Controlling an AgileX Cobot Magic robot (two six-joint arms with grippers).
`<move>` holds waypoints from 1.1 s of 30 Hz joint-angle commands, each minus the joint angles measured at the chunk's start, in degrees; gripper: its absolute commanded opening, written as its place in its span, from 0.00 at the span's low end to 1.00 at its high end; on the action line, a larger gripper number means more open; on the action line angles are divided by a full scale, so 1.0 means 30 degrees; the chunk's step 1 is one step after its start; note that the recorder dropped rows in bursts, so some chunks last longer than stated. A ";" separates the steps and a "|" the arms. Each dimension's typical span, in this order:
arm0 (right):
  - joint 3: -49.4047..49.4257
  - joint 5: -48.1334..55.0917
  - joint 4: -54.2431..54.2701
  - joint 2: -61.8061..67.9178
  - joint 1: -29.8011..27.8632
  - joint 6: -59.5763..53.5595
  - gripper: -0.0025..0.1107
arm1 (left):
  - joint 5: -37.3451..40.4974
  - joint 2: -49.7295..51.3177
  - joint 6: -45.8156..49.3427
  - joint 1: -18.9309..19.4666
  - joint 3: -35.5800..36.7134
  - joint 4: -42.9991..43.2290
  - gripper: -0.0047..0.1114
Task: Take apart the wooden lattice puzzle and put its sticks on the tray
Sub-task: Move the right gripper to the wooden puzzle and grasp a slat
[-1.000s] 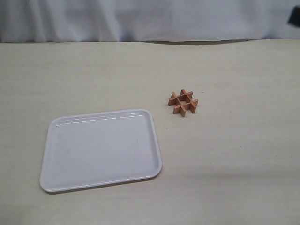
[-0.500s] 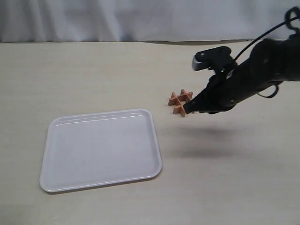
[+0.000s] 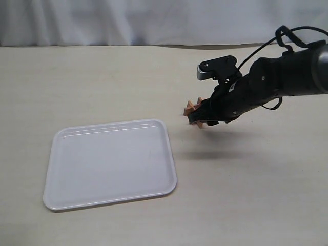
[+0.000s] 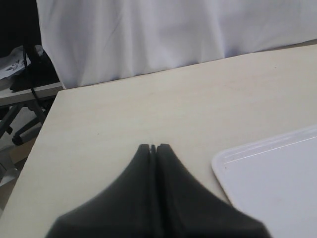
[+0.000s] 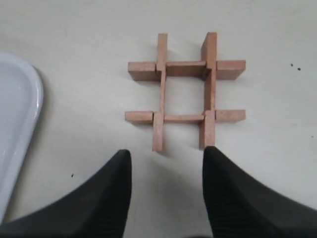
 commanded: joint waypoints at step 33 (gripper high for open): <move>-0.0333 -0.1626 -0.0407 0.1953 -0.1070 0.0084 0.06 | -0.0175 -0.0047 0.0101 0.0200 0.0061 -0.0040 0.04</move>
